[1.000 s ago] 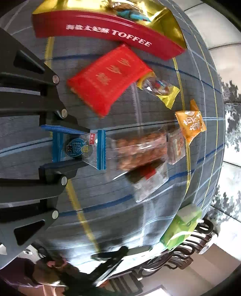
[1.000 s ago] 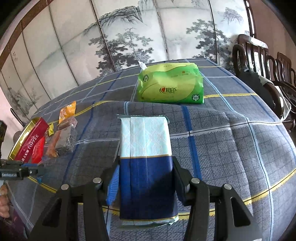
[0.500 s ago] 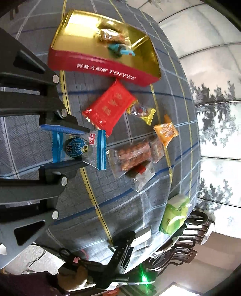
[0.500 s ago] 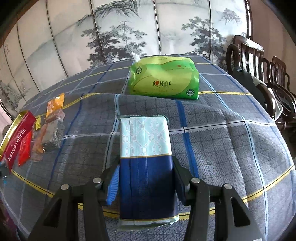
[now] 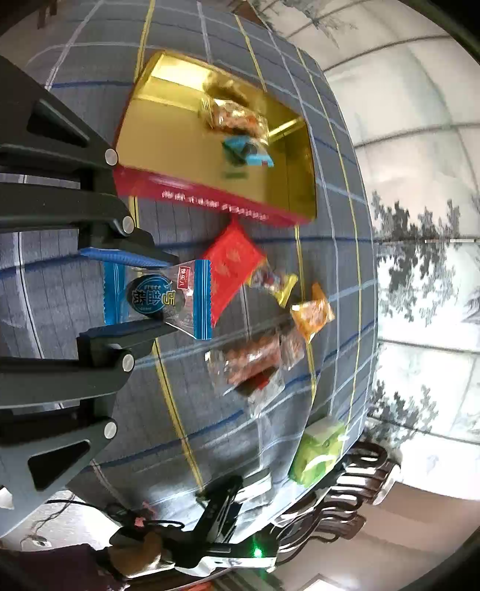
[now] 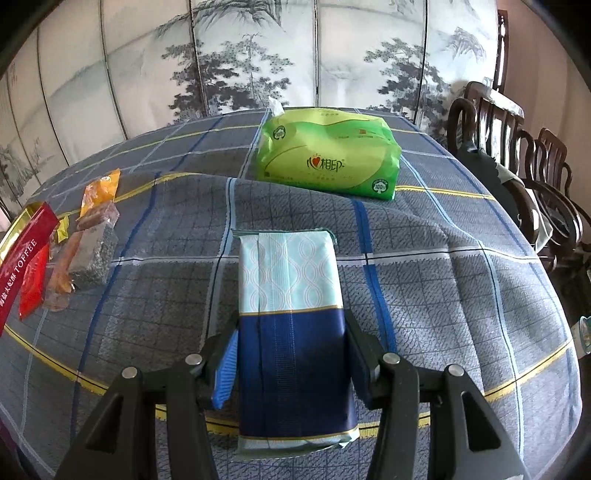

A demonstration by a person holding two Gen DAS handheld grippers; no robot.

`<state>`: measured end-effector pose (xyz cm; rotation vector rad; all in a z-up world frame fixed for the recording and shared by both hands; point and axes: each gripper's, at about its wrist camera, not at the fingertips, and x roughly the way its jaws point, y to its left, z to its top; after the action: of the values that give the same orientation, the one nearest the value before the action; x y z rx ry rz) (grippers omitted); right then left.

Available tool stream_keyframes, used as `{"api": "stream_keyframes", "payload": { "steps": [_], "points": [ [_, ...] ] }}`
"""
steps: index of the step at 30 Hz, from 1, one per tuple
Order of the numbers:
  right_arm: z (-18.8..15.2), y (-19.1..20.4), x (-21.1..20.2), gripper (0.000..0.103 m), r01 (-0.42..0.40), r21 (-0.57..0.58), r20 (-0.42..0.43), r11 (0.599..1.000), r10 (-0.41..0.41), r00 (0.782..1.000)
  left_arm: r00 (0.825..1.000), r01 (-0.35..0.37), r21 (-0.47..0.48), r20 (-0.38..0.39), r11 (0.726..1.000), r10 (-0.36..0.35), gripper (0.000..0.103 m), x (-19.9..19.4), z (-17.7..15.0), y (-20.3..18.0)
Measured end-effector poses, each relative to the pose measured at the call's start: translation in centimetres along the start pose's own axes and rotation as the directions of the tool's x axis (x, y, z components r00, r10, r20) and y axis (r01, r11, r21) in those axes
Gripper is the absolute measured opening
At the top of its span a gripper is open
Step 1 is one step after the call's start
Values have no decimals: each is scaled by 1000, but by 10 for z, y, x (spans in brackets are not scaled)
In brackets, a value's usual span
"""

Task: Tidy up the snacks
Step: 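Carry the blue candy packet into the gold tin and open the left gripper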

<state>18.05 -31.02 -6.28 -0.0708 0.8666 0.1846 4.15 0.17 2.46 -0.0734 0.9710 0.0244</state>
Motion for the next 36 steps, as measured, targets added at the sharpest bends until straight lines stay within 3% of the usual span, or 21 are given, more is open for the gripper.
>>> {"api": "stream_keyframes", "payload": {
  "steps": [36],
  "points": [
    [0,5,0,51,16,-10,-2,1000,-16,1000,993,-121,-132,-3,984,122,25,11,0,93]
  ]
}}
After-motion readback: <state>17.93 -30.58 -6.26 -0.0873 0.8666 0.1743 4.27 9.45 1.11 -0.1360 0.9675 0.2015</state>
